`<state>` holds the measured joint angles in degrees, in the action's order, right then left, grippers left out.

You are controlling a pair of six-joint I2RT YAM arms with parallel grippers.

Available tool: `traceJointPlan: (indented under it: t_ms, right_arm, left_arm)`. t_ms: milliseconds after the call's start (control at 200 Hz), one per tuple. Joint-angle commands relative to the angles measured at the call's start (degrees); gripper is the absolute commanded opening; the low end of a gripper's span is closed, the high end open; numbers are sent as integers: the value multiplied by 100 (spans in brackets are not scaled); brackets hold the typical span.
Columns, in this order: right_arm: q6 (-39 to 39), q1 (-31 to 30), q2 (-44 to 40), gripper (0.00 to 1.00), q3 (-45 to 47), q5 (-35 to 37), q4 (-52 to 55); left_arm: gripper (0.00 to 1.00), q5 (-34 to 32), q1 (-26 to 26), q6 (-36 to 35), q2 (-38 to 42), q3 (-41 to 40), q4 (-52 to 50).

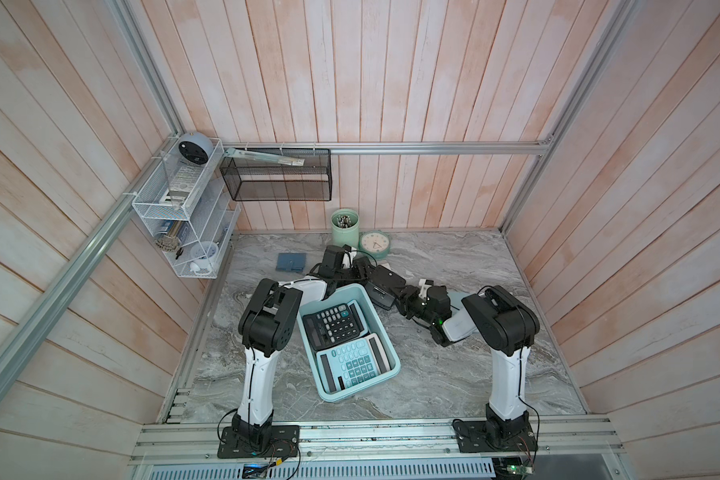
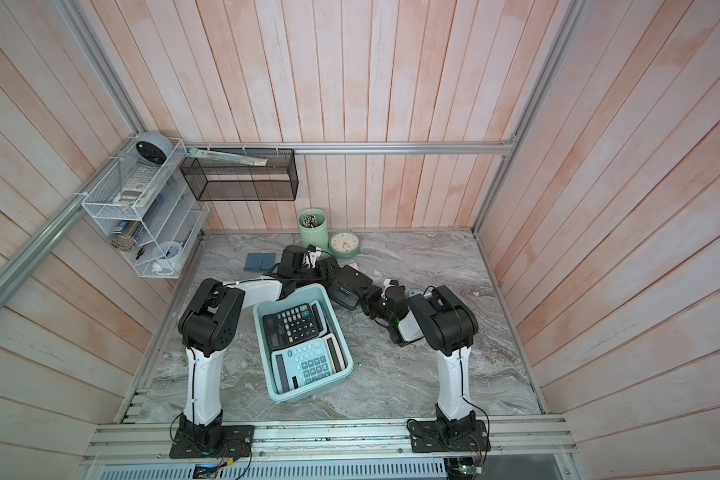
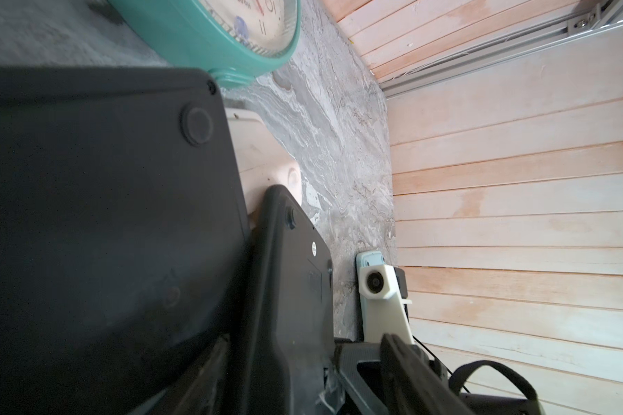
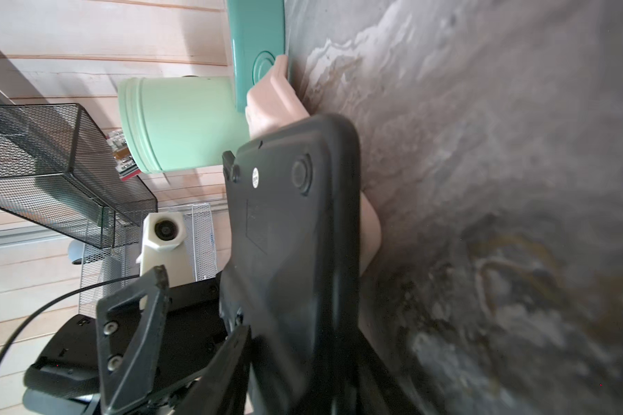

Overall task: Put the calculator in the storage box
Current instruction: Pick up the calculator from the center of the board.

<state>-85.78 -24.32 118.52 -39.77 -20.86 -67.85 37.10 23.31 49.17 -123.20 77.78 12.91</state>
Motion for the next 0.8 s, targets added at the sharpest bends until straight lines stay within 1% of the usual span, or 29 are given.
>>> traceJointPlan:
  t_ms: [0,185,345,430,540,795]
  right_arm:
    - [-25,-22,-153,44,66,-92,-316]
    - [-33,-20,-305,38,109,-90,-316]
    - [-33,11,-518,28,303,-44,-316]
    - [-35,67,-661,23,469,-32,-318]
    - [7,195,-868,20,669,-47,-227]
    - [76,522,-1367,18,960,-176,-46]
  left_arm:
    - [65,157,90,16,176,-85,9]
    - [64,133,111,14,282,-116,6]
    - [65,-50,104,-198,616,-188,-149]
    - [74,-280,104,-491,835,-166,-490]
    - [84,-576,103,-777,1163,-148,-815]
    - [91,-942,86,-1198,1738,60,-1411]
